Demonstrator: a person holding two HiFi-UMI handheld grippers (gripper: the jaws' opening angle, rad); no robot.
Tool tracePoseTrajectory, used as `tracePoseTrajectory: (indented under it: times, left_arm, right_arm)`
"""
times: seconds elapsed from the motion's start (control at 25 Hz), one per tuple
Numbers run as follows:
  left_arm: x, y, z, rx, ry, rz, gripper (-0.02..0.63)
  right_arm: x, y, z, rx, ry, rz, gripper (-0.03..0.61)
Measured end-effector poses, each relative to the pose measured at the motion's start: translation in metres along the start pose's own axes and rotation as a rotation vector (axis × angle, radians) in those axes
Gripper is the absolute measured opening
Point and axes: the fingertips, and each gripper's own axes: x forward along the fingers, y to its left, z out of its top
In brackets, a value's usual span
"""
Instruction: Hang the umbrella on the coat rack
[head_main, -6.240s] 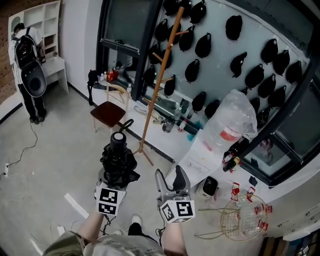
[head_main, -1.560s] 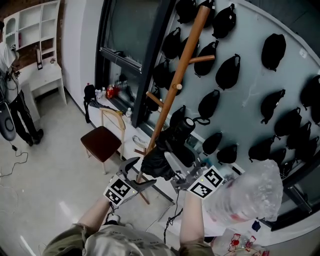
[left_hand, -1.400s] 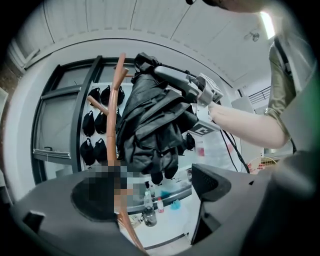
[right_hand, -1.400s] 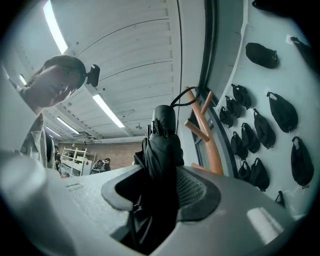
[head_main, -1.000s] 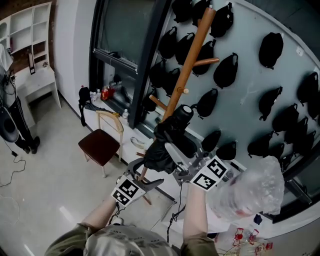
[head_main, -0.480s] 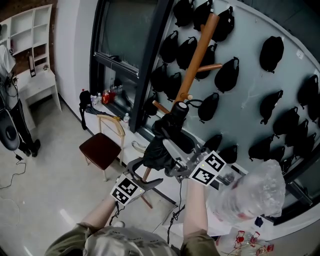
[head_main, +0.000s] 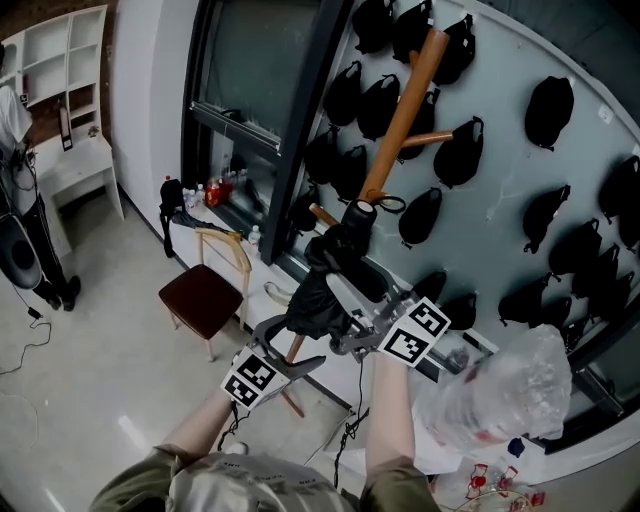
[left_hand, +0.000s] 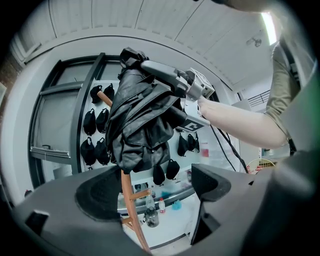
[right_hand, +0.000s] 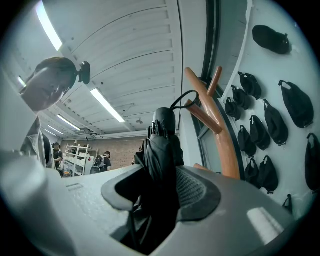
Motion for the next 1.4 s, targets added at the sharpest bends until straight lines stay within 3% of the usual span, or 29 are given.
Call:
tracePoseTrajectory:
  times: [0.64,1.4]
  left_arm:
    - [0.002,0.011,-0.020,0.007,0.047,0.011,0.445]
    - [-0.003,0.027,-0.030,0.011,0.067,0.038,0.445]
  right_arm:
    - [0.005,-0.025,-0.023,0.070,0.008,-0.033,0.189]
    - [-0.005,-0.065,-0.061,0.056,0.047,-0.174,0.190]
